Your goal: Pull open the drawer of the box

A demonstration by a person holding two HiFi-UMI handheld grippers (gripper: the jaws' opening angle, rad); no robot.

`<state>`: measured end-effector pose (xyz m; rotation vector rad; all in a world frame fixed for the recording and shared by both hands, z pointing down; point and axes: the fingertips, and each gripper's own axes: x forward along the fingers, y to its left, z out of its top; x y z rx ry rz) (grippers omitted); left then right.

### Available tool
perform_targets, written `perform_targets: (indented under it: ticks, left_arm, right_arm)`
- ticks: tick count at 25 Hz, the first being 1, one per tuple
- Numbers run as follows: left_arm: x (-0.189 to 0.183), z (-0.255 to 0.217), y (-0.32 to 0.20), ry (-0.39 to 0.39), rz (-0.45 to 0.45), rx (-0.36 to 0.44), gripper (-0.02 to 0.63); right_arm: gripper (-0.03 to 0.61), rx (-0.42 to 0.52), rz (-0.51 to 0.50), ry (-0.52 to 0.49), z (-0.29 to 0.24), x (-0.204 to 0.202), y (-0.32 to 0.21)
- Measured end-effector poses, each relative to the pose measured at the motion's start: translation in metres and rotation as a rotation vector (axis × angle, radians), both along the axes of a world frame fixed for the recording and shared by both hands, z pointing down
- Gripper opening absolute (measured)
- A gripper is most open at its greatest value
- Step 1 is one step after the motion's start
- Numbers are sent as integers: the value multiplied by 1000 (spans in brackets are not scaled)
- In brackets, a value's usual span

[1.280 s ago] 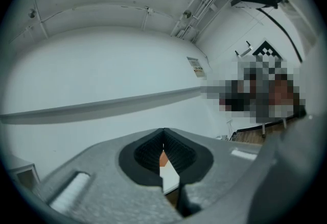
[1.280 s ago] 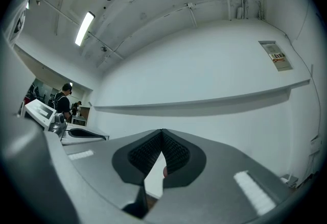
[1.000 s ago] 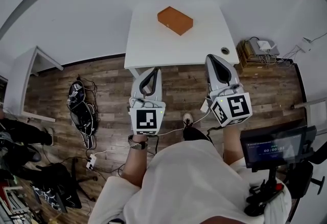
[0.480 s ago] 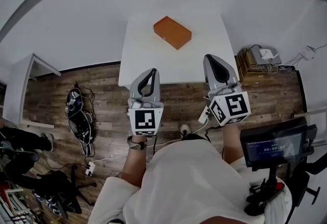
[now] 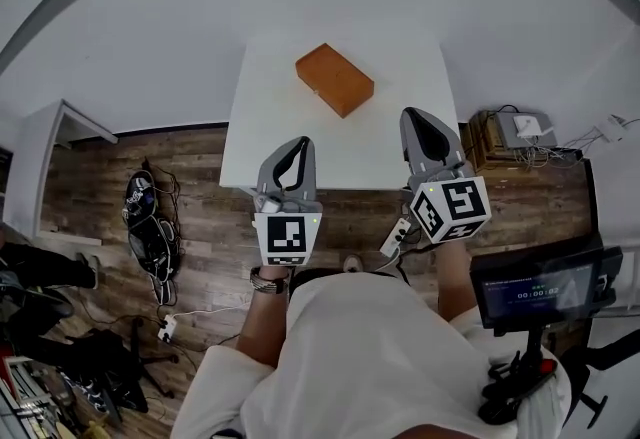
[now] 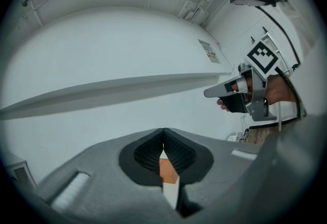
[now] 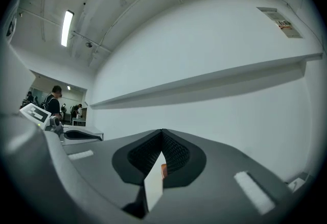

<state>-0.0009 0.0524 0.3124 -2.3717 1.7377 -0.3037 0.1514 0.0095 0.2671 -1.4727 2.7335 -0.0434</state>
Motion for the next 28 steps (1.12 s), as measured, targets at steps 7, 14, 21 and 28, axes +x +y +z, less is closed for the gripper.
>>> perform_targets:
  ticks: [7, 14, 21, 28]
  left_arm:
    - [5, 17, -26, 0, -1, -37, 6]
    - [8, 22, -32, 12, 10, -37, 10]
    - [-1, 41, -50, 15, 44, -51, 40]
    - [-18, 75, -119, 23, 66, -118, 46]
  right_arm:
    - [2, -32, -20, 7, 16, -4, -29]
    - [13, -33, -29, 23, 25, -9, -29]
    - [46, -56, -6, 32, 36, -14, -47]
    - [75, -141, 18, 77, 72, -23, -126]
